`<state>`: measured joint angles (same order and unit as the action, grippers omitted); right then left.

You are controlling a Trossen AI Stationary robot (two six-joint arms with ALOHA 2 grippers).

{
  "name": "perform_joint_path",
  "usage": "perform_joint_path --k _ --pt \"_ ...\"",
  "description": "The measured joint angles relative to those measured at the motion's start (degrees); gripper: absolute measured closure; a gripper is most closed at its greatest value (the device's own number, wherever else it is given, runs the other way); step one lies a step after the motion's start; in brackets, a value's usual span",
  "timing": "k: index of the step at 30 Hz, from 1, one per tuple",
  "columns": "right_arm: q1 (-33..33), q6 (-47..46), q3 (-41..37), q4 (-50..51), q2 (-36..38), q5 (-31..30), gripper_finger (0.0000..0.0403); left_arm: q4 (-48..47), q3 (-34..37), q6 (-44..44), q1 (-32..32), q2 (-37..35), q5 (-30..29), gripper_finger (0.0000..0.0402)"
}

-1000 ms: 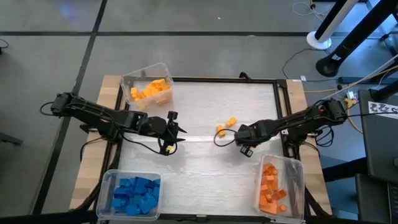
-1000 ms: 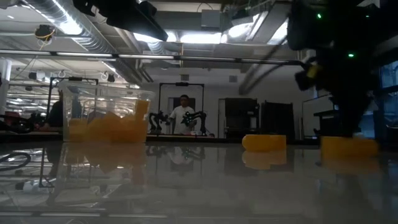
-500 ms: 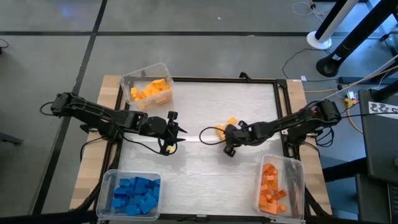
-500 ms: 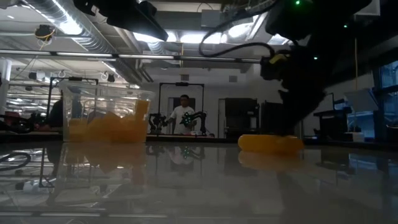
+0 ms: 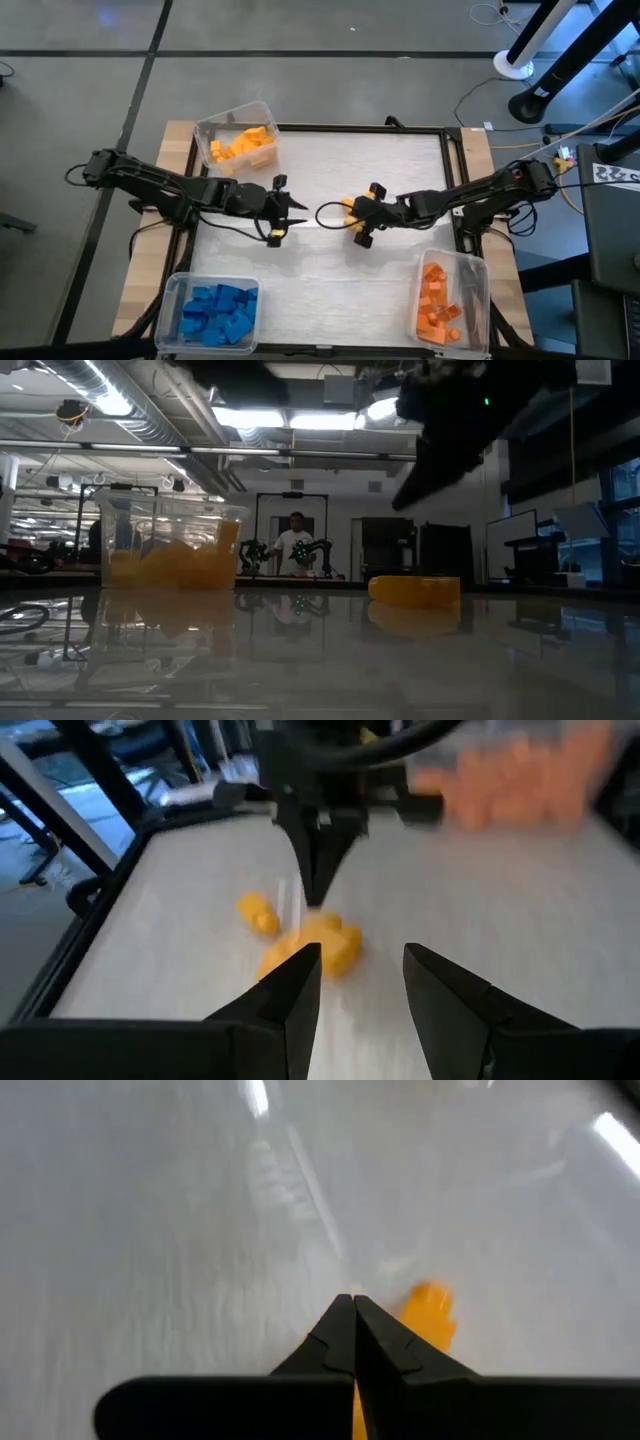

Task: Sort blocks
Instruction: Put the yellow game piece into the top transparent bin

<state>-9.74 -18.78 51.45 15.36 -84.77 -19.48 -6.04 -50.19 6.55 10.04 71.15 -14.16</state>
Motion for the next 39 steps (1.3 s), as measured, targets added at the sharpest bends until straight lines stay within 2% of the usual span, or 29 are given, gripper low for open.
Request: perform_joint_path --k 4,10,15,21,28,33,39 --pt "0.0 5.15 1.21 2.09 2.68 -2.3 0.0402 5.92 -0.04 -5.3 -1.39 2.5 0.53 0.0268" --pt "0.0 7.57 1.41 9.42 7.49 -6.62 0.0402 11.7 -0.04 -12.45 -5.45 11.22 8.48 0.0268" --pt "0.0 7.6 1.41 15.58 11.1 -10.13 0.0402 20.77 -0.04 -16.03 -8.97 19.76 9.23 0.0268" --pt "0.0 7.6 1.39 20.93 13.25 -11.02 0.0402 30.07 -0.04 -21.55 -12.92 27.91 9.14 0.0268" --pt "0.0 7.58 1.39 21.13 13.53 -11.23 0.0402 32.22 -0.27 -23.58 -14.95 33.56 9.14 0.0268" --pt "0.0 7.58 1.39 20.94 13.48 -11.57 0.0402 32.44 -0.46 -22.66 -15.03 34.3 11.61 0.0268" --pt "0.0 7.56 1.39 20.73 13.48 -11.61 0.0402 31.62 -1.63 -23.15 -14.3 36.15 13.82 0.0236"
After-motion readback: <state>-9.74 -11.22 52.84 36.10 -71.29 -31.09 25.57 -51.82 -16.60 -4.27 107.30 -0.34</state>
